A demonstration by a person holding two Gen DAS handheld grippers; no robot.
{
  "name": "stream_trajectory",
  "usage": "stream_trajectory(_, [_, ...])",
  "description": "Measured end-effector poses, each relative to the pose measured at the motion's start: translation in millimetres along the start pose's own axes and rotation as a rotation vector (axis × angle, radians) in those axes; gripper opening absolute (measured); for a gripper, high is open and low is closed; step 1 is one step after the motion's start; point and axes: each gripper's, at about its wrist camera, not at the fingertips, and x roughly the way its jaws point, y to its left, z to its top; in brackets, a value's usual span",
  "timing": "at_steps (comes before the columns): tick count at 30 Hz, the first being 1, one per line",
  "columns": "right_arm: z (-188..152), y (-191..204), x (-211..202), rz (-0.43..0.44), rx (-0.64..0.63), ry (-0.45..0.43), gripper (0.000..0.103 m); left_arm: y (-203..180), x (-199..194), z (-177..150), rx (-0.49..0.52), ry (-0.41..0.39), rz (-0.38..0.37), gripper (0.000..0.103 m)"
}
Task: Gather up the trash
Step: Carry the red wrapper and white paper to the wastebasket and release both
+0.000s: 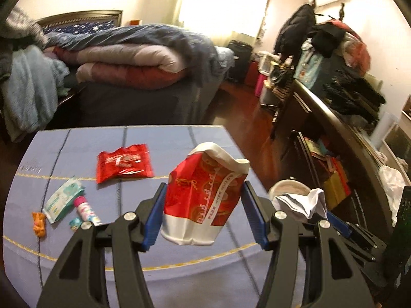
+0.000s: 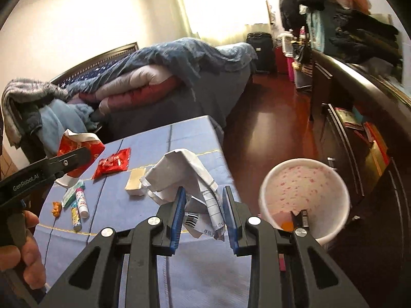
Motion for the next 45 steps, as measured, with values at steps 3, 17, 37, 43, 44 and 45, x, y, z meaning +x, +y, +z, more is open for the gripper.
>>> stream_trajectory(3, [0,-17,-10,-0.022,0.025,-0.016,0.030,-19,1,3,0.031,-0.004,-0.031,0.058])
stream_trajectory(17, [-1,-107,-33,-0.185,0.170,-0.066,0.030,-123,47,0,0.185,0.052,-0.196,0.058])
stream_trajectory(37, [-7,-200,21,-0.355,0.313,-0.027,0.031,-207,169,-16,0.288,0.209,-0.286,0.059])
stream_trajectory(43, [-13,-214,52,-0.390,0.325,0.023,0.032,-217,200,-24,0.289,0.263,-0.286,0.059])
stream_trajectory(44, [-14,-215,57,-0.393,0.325,0.030,0.032,-218,205,-25,0.286,0.272,-0.288,0.060])
stream_trajectory(45, [-15,-217,62,-0.395,0.324,0.038,0.033,-219,209,-26,0.284,0.279,-0.290,0.060])
